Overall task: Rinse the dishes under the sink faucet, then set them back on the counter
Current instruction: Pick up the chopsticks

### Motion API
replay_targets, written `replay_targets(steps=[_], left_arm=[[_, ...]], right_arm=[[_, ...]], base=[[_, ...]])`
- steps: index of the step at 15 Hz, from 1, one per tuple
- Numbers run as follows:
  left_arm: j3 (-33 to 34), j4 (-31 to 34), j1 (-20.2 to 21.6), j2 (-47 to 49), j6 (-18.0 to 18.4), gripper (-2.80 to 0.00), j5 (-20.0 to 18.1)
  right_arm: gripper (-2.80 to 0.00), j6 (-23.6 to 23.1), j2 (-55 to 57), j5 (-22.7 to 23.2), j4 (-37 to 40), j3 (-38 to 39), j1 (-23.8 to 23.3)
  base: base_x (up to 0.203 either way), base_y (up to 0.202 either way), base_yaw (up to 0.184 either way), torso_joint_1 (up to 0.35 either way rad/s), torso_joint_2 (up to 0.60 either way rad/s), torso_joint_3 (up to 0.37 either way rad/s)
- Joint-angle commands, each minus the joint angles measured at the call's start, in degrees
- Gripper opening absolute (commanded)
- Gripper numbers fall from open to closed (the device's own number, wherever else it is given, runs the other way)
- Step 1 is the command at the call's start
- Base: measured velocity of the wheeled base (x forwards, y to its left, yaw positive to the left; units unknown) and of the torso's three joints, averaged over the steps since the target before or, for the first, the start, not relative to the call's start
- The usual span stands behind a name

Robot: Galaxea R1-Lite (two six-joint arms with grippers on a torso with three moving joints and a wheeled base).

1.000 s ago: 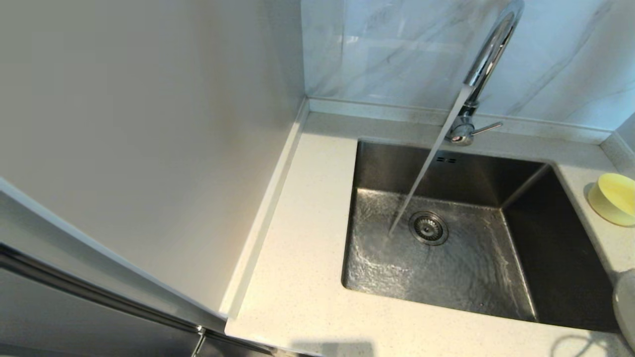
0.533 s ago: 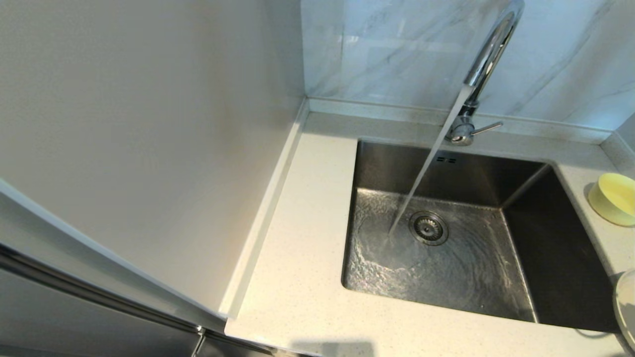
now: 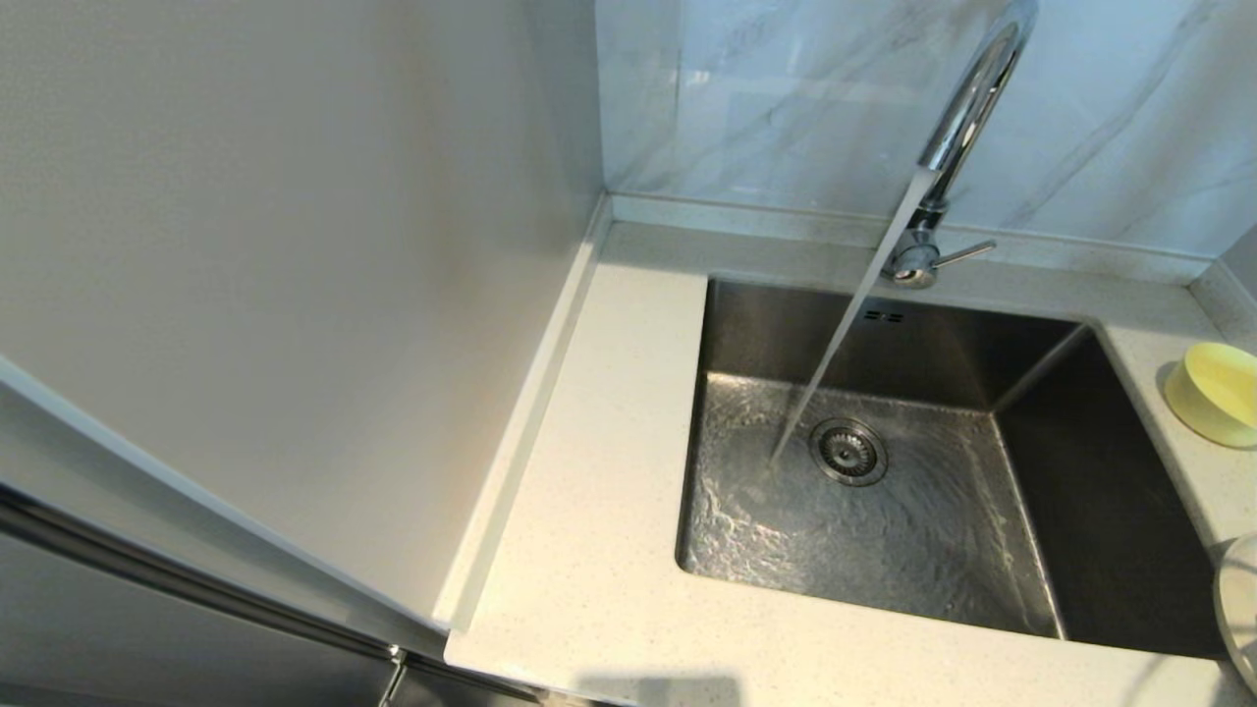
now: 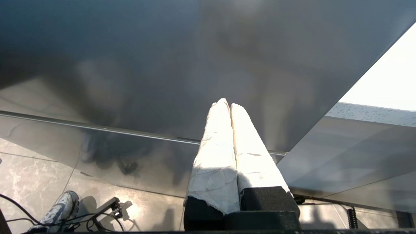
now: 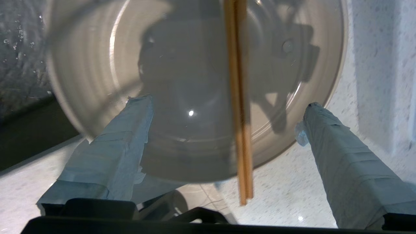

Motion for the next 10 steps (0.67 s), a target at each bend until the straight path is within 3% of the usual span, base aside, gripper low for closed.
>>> replay_targets(steps=[1,7,10], left_arm=[[0.0,0.0,0.01,0.0,0.0,-2.8,0.01],[0.0,0.0,0.01,0.0,0.0,-2.8,0.0],[0.0,0.0,0.01,0.0,0.0,-2.8,0.0]], right_arm=[[0.0,-0.63,3.51,0.06,-1.18,0.39,-0.9],[0.0,-3.82,5.82,0.05,-3.69,1.13,-1.66],[0.0,-8.16,5.83,0.72,-7.07,3.49,-2.45]], base=[[0.0,0.0,0.0,0.0,0.0,0.0],[0.0,0.0,0.0,0.0,0.0,0.0],[0.0,0.0,0.0,0.0,0.0,0.0]])
